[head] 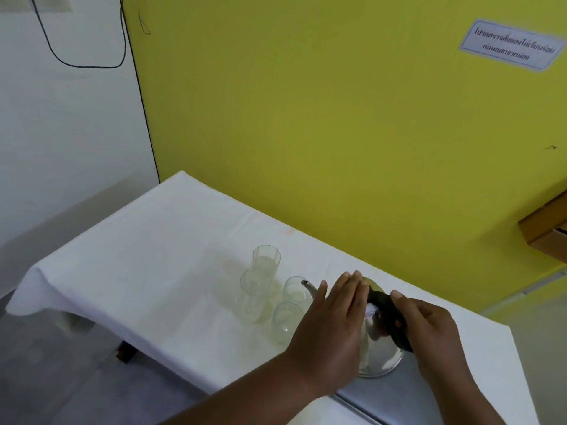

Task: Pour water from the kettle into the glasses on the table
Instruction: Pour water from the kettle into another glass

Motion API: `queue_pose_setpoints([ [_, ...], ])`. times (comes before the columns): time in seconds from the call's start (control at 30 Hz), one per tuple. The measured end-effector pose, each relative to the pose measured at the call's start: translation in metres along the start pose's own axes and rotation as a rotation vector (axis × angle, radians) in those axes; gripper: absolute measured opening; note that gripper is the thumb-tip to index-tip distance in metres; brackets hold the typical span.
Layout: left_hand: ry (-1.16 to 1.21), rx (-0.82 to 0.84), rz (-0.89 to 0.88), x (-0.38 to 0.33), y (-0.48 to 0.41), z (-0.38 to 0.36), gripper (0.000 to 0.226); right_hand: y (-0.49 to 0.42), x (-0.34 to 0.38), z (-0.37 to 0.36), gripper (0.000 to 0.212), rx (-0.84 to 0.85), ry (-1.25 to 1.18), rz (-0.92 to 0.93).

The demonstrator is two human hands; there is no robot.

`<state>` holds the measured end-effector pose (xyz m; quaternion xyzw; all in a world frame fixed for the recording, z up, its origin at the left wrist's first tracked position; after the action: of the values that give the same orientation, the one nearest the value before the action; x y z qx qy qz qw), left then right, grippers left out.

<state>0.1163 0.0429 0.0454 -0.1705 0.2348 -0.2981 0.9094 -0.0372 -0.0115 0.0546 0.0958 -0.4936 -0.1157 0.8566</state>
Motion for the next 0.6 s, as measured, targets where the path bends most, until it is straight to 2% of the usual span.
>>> queue_pose_setpoints([
  [0.13, 0.108, 0.072, 0.033, -0.008, 0.012, -0.015, 0.087, 0.006, -0.003, 0.006, 0.059, -0.026, 0.224, -0.004],
  [0.6, 0.254, 0.073, 0.084, -0.017, 0.025, -0.027, 0.085, 0.013, 0.003, 0.012, 0.058, -0.123, 0.441, -0.001],
])
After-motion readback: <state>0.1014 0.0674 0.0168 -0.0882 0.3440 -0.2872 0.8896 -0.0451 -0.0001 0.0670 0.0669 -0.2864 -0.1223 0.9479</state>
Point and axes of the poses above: each hand's wrist, its own y-axis away from the middle knuckle, its own z-axis out of the back of the hand, x = y × z, the point moved 5 cm from there along -y, towards the middle knuckle, and after that the axes turned 15 degrees about -z, right-handed, at the moved point
